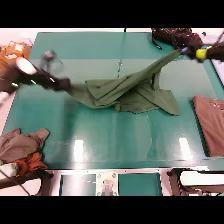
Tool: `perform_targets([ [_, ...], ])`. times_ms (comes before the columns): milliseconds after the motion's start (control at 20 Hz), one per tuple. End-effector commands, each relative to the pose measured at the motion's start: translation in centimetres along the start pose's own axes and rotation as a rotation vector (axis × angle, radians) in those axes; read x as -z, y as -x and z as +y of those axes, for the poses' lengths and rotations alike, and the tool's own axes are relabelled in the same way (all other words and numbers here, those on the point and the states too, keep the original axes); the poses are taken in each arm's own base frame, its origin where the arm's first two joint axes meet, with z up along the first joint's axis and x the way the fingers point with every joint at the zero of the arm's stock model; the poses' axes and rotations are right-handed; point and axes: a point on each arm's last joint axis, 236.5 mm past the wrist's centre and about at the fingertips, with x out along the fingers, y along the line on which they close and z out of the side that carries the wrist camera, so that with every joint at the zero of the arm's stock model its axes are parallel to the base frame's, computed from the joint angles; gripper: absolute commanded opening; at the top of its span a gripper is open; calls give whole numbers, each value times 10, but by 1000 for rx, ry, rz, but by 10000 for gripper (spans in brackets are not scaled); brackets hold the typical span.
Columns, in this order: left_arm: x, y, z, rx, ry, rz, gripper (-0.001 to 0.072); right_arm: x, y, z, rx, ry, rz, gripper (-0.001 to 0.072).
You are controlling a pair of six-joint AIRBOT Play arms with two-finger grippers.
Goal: Fold the shirts.
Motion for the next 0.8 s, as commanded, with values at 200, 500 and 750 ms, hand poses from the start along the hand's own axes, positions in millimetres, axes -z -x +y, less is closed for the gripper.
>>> perform_targets([
  [200, -97, 266, -27, -202, -231, -543, 22, -57, 172, 92, 6, 213, -350, 21],
  [500, -97, 444, -82, -326, -368, -939, 22, -31, 286, 179, 17, 414, -561, 20],
  [750, -96, 492, -79, -434, -379, -1069, 22, -2, 328, 193, 74, 431, -607, 21],
])
